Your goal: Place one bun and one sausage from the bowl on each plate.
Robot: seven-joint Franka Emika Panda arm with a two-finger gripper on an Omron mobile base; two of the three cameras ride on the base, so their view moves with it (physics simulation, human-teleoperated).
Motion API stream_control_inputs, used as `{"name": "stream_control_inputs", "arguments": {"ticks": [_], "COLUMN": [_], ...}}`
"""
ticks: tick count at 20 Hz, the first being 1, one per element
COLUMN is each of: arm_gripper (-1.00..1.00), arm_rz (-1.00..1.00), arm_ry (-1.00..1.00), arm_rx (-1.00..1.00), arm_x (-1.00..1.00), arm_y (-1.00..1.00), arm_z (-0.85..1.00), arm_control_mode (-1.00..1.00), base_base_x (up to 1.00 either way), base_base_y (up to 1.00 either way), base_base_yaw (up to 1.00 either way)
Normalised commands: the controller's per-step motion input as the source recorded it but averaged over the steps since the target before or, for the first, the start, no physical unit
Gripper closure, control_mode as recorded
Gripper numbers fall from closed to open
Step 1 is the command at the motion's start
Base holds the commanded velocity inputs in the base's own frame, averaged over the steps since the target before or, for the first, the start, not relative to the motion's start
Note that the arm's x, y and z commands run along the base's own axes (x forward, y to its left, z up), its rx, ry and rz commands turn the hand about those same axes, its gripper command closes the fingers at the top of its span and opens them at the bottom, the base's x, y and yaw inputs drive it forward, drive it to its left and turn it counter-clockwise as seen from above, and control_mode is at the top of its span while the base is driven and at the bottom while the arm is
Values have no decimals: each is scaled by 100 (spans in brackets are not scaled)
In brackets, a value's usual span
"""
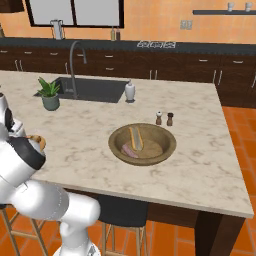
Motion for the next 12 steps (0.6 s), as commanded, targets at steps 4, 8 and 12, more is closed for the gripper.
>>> {"name": "stream_control_inputs", "arguments": {"ticks": [4,8,12], "arm_gripper": [100,100,100], "arm_rz": [17,7,3], "arm_ry": [0,0,0], "arm_rx": [0,-1,-8], "arm_x": [34,58,36], "arm_y": [28,0,25], "arm_z": [-16,-41,-49], "arm_control_mode": [-100,-100,-100], "base_base_x": [0,0,0], "base_base_y": [0,0,0], "base_base_yaw": [0,0,0]}}
